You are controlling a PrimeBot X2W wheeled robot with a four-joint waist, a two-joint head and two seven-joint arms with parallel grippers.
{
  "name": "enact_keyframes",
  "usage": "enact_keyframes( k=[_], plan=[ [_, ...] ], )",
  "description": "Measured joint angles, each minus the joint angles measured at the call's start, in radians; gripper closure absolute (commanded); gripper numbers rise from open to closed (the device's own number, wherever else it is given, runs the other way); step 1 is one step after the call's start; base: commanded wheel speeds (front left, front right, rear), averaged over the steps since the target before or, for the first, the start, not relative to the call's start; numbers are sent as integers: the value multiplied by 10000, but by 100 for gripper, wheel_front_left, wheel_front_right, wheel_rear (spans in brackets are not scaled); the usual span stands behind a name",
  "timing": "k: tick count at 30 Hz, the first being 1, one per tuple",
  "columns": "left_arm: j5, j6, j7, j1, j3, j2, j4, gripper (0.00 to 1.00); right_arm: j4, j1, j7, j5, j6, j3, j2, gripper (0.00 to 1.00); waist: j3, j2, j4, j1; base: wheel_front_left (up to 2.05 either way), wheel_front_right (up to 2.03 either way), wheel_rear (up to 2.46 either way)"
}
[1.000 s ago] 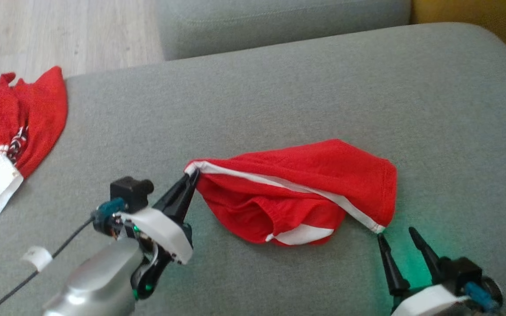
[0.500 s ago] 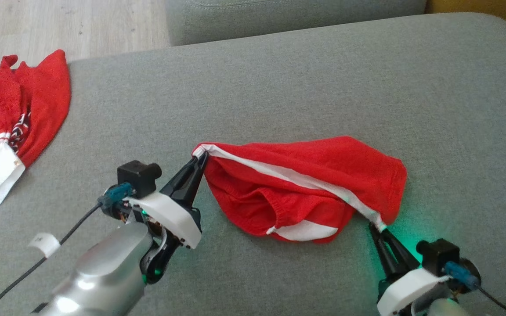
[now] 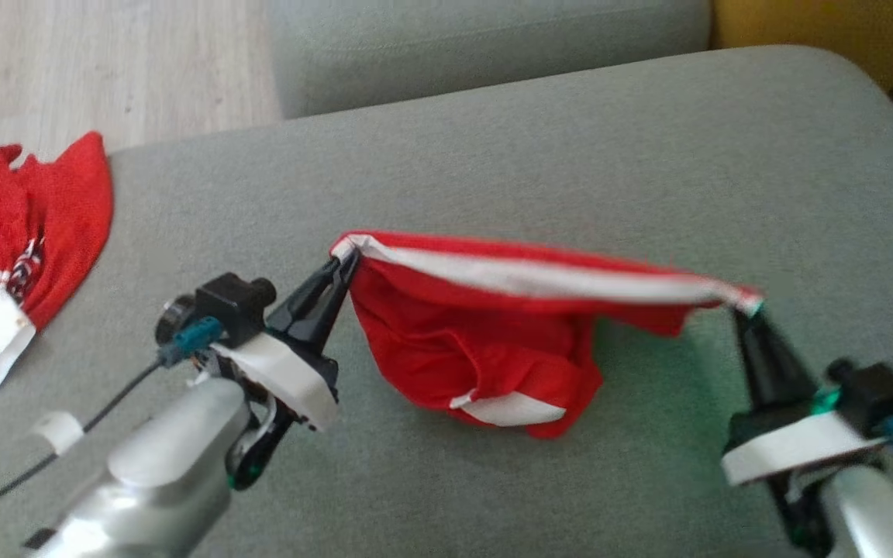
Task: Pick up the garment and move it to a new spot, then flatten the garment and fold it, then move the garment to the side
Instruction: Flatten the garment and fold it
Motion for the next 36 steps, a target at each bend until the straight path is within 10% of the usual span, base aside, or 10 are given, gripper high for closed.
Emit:
enact_keyframes(
  k=[10,23,36],
  plan=[
    [1070,-21,849,-2290,130,1137,-1689,100,-1969,-2549,-2,541,0,-690,-1992,100,178,0,-409,0,0,0,0],
    [3465,23,-50,-7871,376,-295,1085,100,-594,-8957,-15,1436,0,-94,-3469,100,2360,0,-37,4,0,0,0],
    [5020,-184,-88,-3997,-31,-546,-190,100,-853,-5197,-29,1977,0,-119,-3795,100,3021,-1,381,1,0,0,0]
  ],
)
